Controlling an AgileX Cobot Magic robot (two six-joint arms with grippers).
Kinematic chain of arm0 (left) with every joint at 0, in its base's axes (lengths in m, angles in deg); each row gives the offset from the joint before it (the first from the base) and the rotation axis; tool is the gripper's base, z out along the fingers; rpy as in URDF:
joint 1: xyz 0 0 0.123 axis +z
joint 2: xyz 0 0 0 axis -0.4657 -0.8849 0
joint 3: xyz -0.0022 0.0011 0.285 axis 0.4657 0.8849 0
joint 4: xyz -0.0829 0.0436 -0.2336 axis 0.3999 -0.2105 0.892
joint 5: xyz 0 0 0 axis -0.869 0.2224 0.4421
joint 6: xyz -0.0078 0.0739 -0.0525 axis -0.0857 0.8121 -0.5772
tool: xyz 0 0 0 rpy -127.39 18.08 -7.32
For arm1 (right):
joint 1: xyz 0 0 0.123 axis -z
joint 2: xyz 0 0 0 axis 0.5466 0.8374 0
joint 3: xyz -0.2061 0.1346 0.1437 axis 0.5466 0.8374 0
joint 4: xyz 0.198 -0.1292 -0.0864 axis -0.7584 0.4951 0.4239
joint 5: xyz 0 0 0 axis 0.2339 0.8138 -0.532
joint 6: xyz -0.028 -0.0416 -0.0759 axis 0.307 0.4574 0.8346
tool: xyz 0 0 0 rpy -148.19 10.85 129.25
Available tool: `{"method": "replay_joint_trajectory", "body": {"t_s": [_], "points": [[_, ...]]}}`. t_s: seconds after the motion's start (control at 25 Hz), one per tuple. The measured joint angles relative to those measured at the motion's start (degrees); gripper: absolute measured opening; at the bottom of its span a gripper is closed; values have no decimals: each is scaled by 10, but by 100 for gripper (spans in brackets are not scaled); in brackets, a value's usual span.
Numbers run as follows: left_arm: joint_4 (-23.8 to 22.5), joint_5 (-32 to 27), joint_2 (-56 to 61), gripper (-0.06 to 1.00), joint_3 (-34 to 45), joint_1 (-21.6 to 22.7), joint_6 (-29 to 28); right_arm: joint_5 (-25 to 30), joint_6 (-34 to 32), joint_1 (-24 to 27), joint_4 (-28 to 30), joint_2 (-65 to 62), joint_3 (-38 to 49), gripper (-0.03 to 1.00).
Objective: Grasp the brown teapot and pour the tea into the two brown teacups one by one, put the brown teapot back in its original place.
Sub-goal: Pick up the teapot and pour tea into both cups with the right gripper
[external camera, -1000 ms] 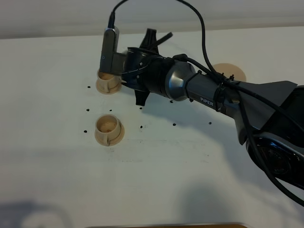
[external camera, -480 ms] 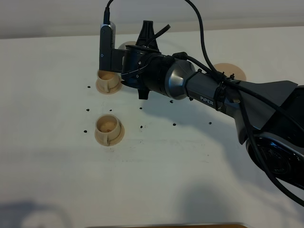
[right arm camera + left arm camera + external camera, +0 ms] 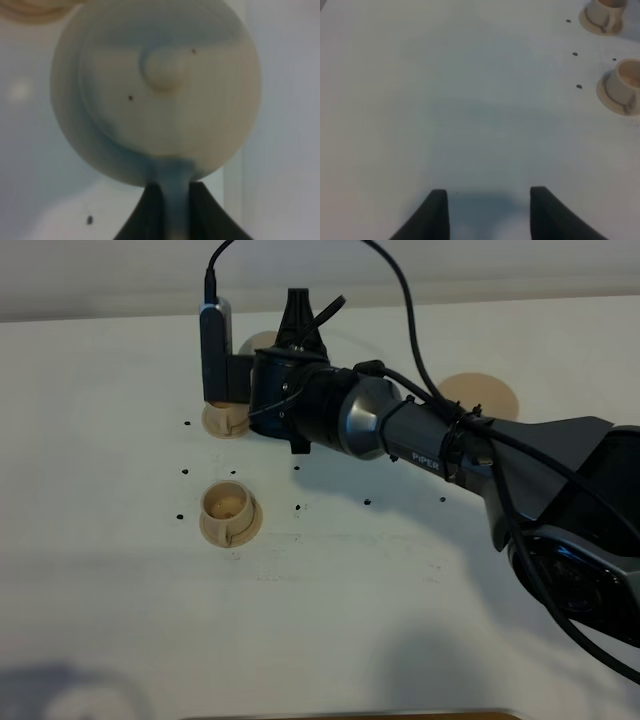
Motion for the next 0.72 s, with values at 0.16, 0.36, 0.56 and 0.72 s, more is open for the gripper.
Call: {"method": "replay_joint_trajectory", "body": {"t_s": [0.16, 0.36, 0.56, 0.72], "points": [[0, 0, 0, 44, 0, 0, 0, -3, 2, -1, 14, 4, 0, 9], [0, 0, 0, 44, 0, 0, 0, -7, 3, -3, 40, 4, 0, 9], [0, 0, 0, 44, 0, 0, 0, -22, 23, -6, 44, 4, 0, 9], [0, 0, 0, 44, 0, 0, 0, -23, 40, -6, 50, 5, 0, 9]]}}
